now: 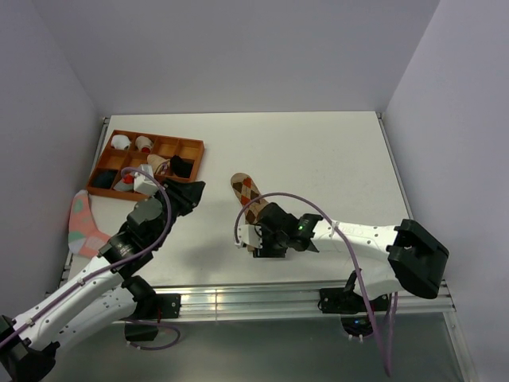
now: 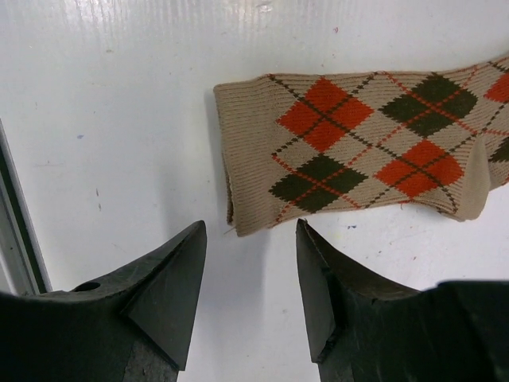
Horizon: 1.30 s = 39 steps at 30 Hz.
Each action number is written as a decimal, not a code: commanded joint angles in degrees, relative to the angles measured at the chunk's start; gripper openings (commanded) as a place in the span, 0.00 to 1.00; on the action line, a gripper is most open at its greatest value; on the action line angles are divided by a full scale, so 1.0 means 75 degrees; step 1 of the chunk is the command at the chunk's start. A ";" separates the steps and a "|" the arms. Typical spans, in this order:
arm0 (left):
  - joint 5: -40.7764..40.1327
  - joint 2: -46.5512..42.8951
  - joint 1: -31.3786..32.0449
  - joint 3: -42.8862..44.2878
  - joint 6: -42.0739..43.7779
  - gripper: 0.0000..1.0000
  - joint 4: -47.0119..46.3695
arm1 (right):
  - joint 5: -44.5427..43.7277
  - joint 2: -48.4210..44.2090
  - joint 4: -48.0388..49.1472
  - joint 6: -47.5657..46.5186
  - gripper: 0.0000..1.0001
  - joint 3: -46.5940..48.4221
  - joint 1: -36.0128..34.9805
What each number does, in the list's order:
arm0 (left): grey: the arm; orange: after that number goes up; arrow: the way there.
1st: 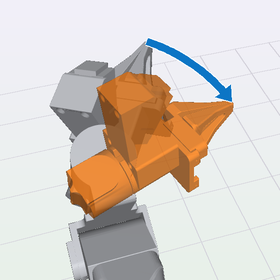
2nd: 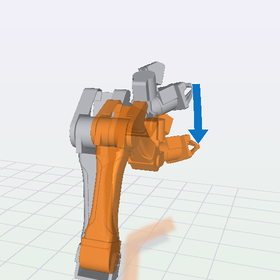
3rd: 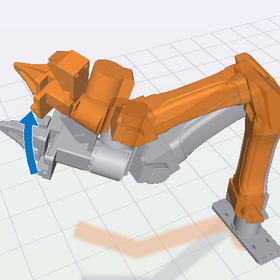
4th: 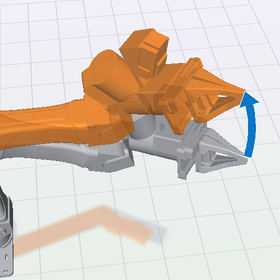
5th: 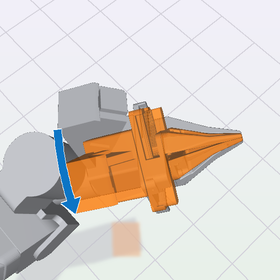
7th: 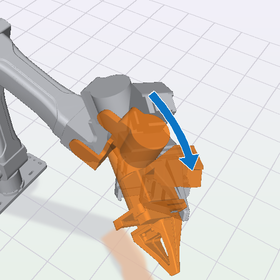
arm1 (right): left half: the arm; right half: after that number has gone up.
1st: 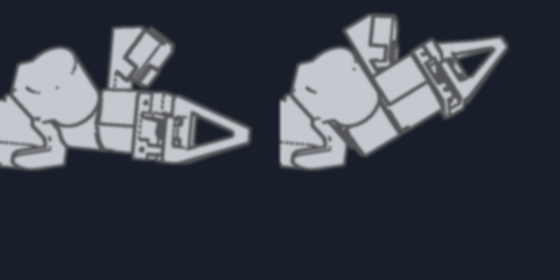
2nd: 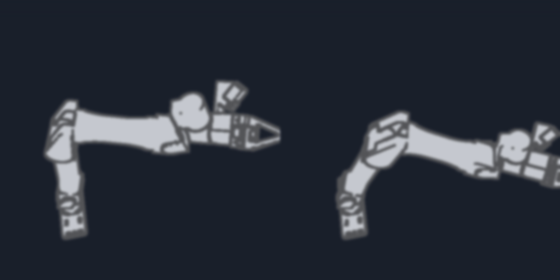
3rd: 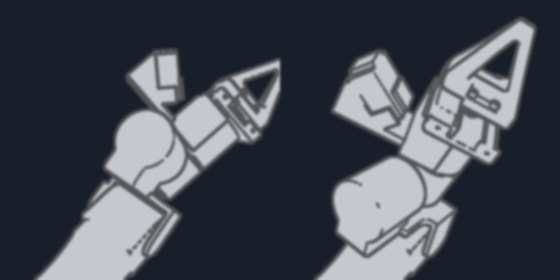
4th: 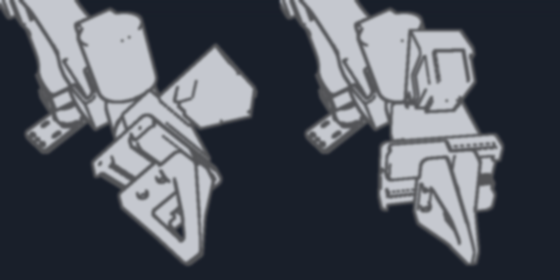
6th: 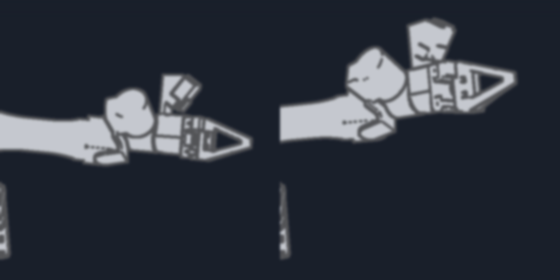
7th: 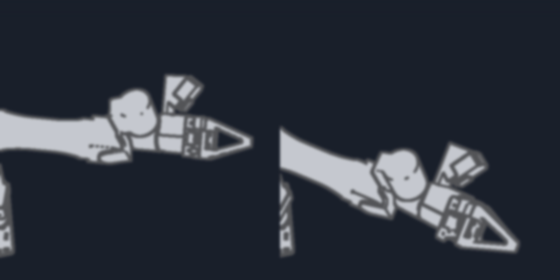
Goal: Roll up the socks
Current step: Roll the sock at the center of the board.
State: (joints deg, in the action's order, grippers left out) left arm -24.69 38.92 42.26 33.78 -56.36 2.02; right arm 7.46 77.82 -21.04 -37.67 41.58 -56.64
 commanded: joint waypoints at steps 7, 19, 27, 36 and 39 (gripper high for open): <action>0.0209 0.0143 -0.0057 0.0184 0.0167 0.36 -0.0199 | -0.0573 0.0299 0.0835 -0.0227 0.55 -0.0236 -0.0358; 0.0221 0.0108 -0.0068 0.0102 0.0249 0.35 -0.0199 | -0.0714 0.0744 0.1199 -0.0274 0.48 -0.0306 -0.0381; 0.0327 0.0318 -0.0068 -0.0121 0.0167 0.35 -0.0504 | -0.0644 0.0885 0.1316 -0.0181 0.43 -0.0388 -0.0381; 0.0479 0.0647 -0.0068 -0.0531 0.0132 0.31 -0.1089 | 0.0384 0.1096 0.0441 -0.0122 0.25 0.0114 -0.0194; 0.0432 0.0647 -0.0057 -0.0590 0.0190 0.28 -0.1171 | 0.0983 0.1096 -0.0227 -0.0227 0.24 0.0396 0.0133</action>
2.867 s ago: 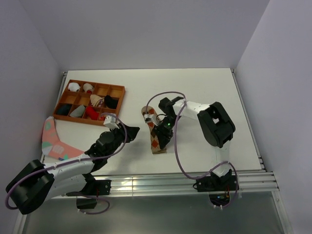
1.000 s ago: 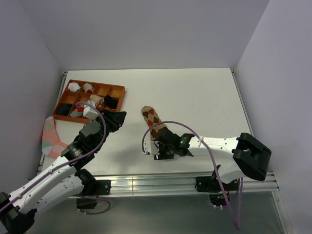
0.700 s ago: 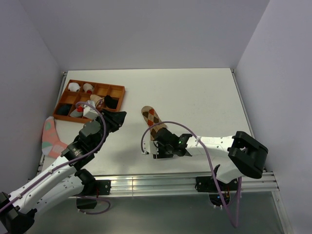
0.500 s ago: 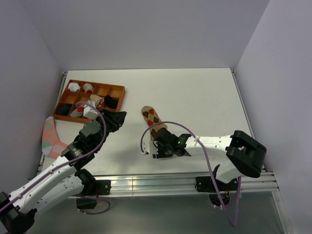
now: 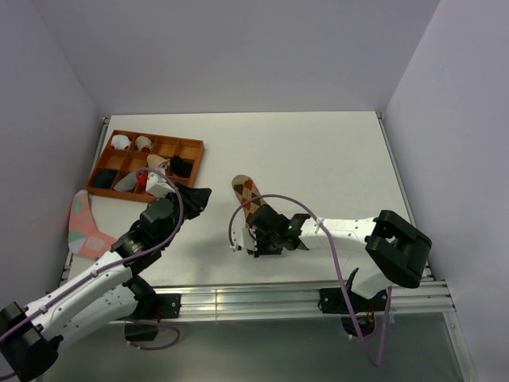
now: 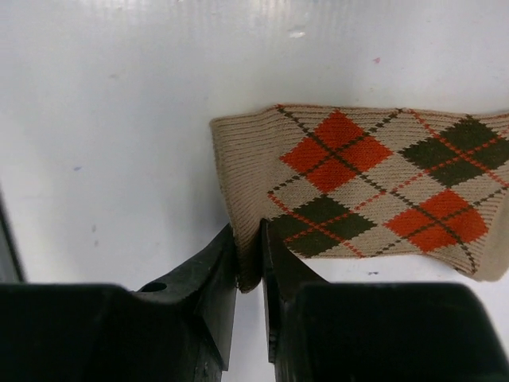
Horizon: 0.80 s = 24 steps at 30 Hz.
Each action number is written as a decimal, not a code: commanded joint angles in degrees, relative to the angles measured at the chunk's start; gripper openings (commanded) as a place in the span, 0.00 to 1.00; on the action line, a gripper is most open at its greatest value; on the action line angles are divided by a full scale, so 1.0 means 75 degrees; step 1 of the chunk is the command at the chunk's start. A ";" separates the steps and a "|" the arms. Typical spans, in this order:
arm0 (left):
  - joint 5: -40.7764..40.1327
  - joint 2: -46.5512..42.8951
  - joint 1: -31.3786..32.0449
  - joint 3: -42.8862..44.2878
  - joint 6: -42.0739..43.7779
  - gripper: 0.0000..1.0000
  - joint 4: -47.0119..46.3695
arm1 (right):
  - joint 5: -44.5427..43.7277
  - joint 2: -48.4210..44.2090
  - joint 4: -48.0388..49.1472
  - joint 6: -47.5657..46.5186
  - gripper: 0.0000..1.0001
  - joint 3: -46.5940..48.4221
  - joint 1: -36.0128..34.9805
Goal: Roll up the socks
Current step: Roll the sock at the center of the board.
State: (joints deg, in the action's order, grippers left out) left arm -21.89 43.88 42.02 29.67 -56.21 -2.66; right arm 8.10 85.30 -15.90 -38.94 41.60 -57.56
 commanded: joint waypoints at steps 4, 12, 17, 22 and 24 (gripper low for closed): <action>0.0048 -0.0050 -0.0025 -0.0205 0.0298 0.25 -0.0875 | 0.2163 0.0251 -0.1722 -0.0257 0.22 0.0978 0.0841; -0.0046 -0.0049 0.0128 -0.0756 0.0615 0.18 -0.1766 | 0.3958 0.1363 -0.3292 -0.0433 0.20 0.2173 0.2060; 0.0047 0.0055 0.0490 -0.1237 0.1434 0.12 -0.2762 | 0.4789 0.2184 -0.4078 -0.0340 0.16 0.2912 0.2401; 0.0316 0.0337 0.1040 -0.1938 0.2394 0.10 -0.4258 | 0.5388 0.2911 -0.5027 -0.0585 0.16 0.3545 0.2764; 0.0843 0.0606 0.1135 -0.2209 0.2571 0.12 -0.4928 | 0.5703 0.3296 -0.5633 -0.0830 0.15 0.3884 0.2846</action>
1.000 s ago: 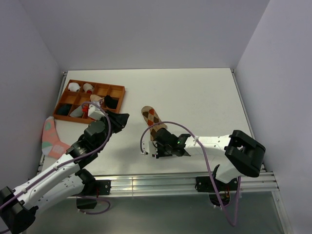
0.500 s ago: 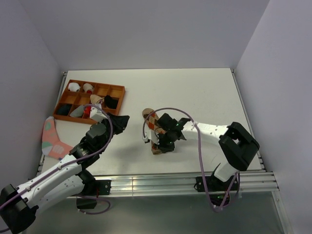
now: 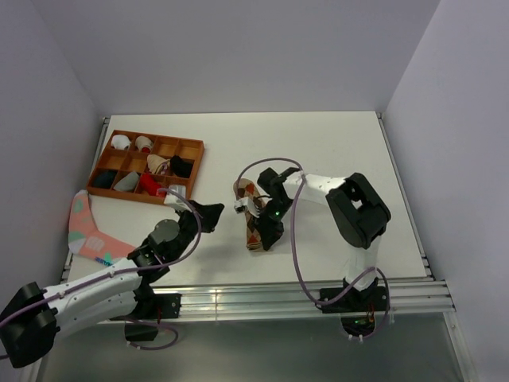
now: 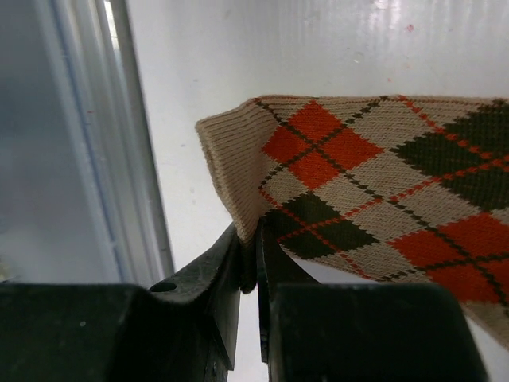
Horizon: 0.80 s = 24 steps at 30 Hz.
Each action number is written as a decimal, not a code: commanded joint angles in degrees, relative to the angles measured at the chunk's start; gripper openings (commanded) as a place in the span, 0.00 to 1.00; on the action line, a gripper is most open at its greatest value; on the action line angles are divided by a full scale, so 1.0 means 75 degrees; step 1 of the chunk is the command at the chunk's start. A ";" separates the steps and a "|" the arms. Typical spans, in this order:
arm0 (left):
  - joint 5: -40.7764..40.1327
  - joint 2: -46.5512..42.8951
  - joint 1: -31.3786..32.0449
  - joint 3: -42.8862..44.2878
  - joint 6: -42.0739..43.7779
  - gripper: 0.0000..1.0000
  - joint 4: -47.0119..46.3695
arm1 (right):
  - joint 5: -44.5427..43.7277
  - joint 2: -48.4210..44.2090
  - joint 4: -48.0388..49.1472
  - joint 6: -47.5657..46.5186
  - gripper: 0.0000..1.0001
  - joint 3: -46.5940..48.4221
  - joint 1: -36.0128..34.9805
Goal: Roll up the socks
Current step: Roll the sock at the center of the board.
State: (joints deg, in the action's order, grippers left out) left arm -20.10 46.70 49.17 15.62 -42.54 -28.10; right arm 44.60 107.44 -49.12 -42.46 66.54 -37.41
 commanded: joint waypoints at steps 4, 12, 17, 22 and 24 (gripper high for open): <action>0.1343 0.0921 0.0533 -0.0723 0.1276 0.17 -0.2977 | 0.0956 0.0944 -0.1782 -0.0503 0.15 0.0854 0.0277; 0.2948 0.2889 0.0675 -0.0501 0.1688 0.37 -0.4023 | 0.1120 0.1636 -0.2379 -0.0585 0.15 0.1240 0.0546; 0.3792 0.4107 0.0663 -0.0348 0.1642 0.43 -0.4631 | 0.1225 0.1776 -0.2497 -0.0527 0.15 0.1358 0.0558; 0.4284 0.4823 0.0663 -0.0219 0.1547 0.45 -0.5113 | 0.1202 0.1917 -0.2439 -0.0375 0.15 0.1346 0.0581; 0.4460 0.4999 0.0663 -0.0091 0.1559 0.46 -0.5078 | 0.1202 0.1976 -0.2438 -0.0362 0.15 0.1358 0.0582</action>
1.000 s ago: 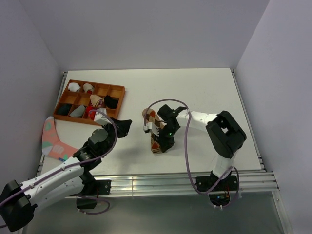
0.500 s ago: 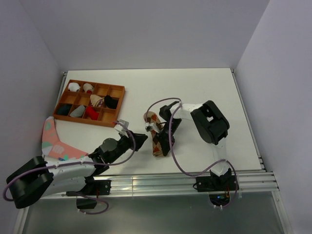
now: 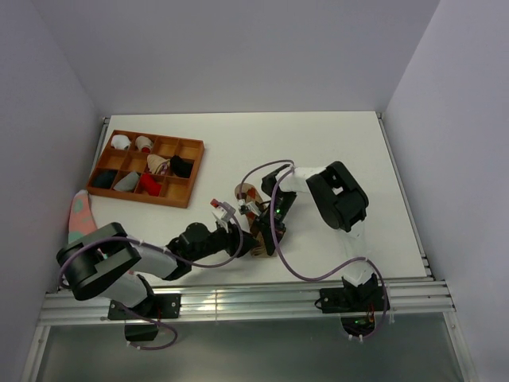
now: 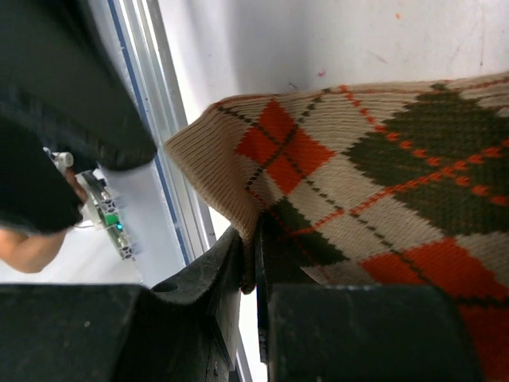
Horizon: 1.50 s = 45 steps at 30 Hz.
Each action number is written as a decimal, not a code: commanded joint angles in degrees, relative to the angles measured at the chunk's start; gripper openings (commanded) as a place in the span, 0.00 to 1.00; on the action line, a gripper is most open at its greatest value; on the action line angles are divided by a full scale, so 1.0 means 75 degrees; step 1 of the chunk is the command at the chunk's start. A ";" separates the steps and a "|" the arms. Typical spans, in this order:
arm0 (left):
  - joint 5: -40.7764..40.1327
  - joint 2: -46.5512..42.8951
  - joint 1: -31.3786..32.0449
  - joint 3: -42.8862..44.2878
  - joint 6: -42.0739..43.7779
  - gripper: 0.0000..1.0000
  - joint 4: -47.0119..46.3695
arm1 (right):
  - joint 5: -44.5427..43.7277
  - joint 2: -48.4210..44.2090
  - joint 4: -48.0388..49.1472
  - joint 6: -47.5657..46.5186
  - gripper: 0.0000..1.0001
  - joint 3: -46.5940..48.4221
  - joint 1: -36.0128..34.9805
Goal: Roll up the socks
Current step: Roll the sock at the center of the board.
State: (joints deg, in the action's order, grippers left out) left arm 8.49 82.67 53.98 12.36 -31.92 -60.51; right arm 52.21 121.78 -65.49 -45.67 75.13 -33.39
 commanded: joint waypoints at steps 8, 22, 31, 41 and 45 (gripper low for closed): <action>0.0977 0.0953 0.0034 0.0438 0.0108 0.47 -0.1025 | 0.0118 0.0041 -0.0162 0.0218 0.14 0.0201 0.0057; 0.1434 0.2090 0.0057 0.0321 -0.0267 0.47 -0.2033 | 0.0094 -0.0018 -0.0092 0.0335 0.13 0.0213 0.0139; 0.1470 0.2242 0.0092 0.0297 -0.0302 0.48 -0.2023 | 0.0082 0.0017 0.0014 0.0476 0.12 0.0213 0.0198; 0.1212 0.2324 0.0139 0.0332 -0.0185 0.46 -0.1741 | 0.0188 0.0041 -0.0080 0.0429 0.11 0.0248 0.0280; 0.1106 0.2371 0.0174 0.0391 -0.0162 0.46 -0.1565 | 0.0211 0.0041 -0.0080 0.0429 0.11 0.0248 0.0303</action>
State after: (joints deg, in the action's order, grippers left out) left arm 17.54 99.63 54.70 14.39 -33.85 -71.57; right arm 52.27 122.50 -65.43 -42.44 75.13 -31.75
